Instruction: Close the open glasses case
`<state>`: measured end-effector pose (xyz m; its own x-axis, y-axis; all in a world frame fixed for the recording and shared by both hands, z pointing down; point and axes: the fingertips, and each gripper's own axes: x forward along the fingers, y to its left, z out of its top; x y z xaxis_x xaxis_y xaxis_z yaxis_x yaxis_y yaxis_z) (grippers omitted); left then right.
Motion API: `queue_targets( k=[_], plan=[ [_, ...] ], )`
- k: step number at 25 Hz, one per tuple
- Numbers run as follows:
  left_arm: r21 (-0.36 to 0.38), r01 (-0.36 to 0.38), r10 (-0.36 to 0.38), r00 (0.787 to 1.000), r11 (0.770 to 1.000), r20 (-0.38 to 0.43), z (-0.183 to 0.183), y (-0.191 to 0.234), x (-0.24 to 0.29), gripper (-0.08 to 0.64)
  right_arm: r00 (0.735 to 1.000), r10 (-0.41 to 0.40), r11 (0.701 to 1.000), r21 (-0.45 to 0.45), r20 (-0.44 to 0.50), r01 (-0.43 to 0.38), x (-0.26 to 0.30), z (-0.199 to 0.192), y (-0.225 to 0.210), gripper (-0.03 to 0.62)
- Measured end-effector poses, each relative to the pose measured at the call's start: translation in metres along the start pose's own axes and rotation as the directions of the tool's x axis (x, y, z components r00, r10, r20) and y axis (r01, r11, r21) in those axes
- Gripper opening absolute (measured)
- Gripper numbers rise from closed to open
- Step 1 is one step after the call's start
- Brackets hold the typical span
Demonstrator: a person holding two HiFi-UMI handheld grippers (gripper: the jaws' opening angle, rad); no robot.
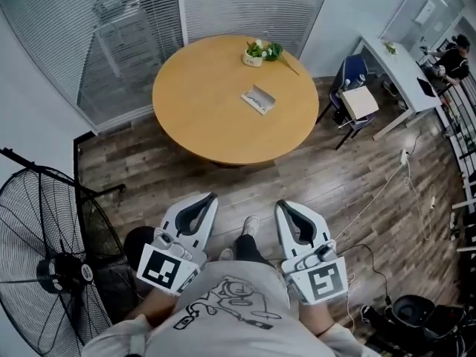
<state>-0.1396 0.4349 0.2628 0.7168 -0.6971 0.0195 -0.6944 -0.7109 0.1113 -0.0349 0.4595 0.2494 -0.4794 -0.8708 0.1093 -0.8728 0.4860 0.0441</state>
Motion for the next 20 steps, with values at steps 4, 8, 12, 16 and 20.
queue_targets(
  k=[4, 8, 12, 16, 20],
  plan=[
    [0.0, -0.004, 0.004, 1.0, 1.0, -0.004, -0.001, 0.009, 0.012, 0.018, 1.0, -0.001, 1.0, -0.002, -0.014, 0.001, 0.011, -0.006, -0.012, 0.008],
    [0.0, -0.006, 0.006, 1.0, 1.0, -0.01, 0.002, 0.019, 0.027, 0.018, 1.0, 0.006, 1.0, -0.003, -0.013, -0.006, 0.024, -0.002, -0.024, 0.008],
    [-0.001, -0.006, 0.006, 1.0, 1.0, -0.014, 0.004, 0.024, 0.044, 0.018, 1.0, 0.01, 1.0, -0.003, -0.021, -0.01, 0.033, -0.003, -0.039, 0.008],
    [-0.002, -0.005, 0.005, 1.0, 1.0, -0.021, 0.002, 0.029, 0.064, 0.018, 0.999, -0.012, 0.999, 0.044, 0.039, 0.01, 0.048, 0.006, -0.058, 0.008],
    [-0.001, -0.003, 0.003, 1.0, 1.0, -0.023, 0.002, 0.032, 0.083, 0.018, 0.999, -0.011, 0.999, 0.051, 0.044, 0.009, 0.058, 0.005, -0.075, 0.008]
  ],
)
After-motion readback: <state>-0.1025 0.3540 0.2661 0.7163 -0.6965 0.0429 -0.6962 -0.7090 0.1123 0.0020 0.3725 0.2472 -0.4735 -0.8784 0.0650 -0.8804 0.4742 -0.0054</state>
